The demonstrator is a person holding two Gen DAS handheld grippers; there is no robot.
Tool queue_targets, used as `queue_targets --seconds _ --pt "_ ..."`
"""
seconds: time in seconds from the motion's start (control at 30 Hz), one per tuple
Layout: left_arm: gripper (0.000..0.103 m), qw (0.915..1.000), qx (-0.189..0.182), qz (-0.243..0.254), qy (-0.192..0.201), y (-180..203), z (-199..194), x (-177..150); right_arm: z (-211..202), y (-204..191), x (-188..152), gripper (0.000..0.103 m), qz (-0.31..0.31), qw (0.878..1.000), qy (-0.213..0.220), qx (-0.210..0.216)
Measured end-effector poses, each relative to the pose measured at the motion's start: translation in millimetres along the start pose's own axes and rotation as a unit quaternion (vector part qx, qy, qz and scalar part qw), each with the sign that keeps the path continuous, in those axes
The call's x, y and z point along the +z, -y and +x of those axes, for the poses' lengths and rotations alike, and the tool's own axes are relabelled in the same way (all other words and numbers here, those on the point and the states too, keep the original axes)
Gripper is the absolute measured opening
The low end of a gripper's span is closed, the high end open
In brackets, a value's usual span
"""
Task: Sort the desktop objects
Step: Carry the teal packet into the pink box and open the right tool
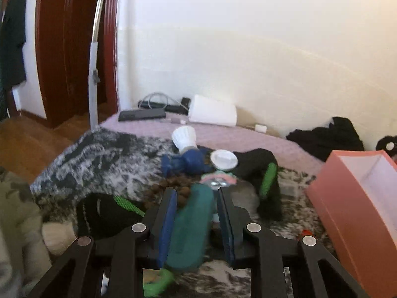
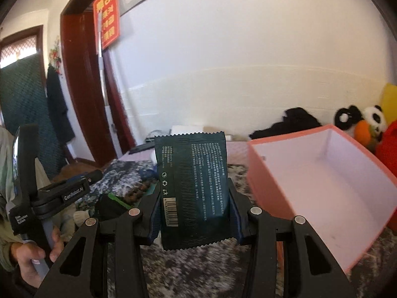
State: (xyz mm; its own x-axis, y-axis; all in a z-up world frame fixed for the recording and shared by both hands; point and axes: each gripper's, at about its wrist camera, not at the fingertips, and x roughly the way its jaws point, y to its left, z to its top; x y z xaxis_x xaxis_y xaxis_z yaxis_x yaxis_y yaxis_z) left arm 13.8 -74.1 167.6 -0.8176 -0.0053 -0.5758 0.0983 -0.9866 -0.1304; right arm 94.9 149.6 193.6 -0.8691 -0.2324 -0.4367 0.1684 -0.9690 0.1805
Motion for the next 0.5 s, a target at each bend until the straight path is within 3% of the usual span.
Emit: queue_targets --seconds 0.13,0.23,0.4,0.5 --pt "0.029 0.9994 -0.033 -0.007 -0.005 19.5 -6.9 0.1 -21.3 19.3 2.2 0.047 0.015 1.0 0.003 -0.014" --pt "0.029 0.9986 -0.05 0.017 0.003 46.3 -14.5 -2.0 -38.7 38.6 3.6 0.047 0.02 0.999 0.009 -0.04" --pt "0.029 0.9952 -0.087 0.043 -0.014 94.3 -11.3 -11.1 -53.7 81.2 3.2 0.047 0.044 0.996 0.004 -0.081" --pt "0.034 0.9951 -0.076 0.064 -0.006 114.7 -9.0 -21.1 -51.3 111.8 0.4 0.048 0.055 0.993 -0.003 -0.101"
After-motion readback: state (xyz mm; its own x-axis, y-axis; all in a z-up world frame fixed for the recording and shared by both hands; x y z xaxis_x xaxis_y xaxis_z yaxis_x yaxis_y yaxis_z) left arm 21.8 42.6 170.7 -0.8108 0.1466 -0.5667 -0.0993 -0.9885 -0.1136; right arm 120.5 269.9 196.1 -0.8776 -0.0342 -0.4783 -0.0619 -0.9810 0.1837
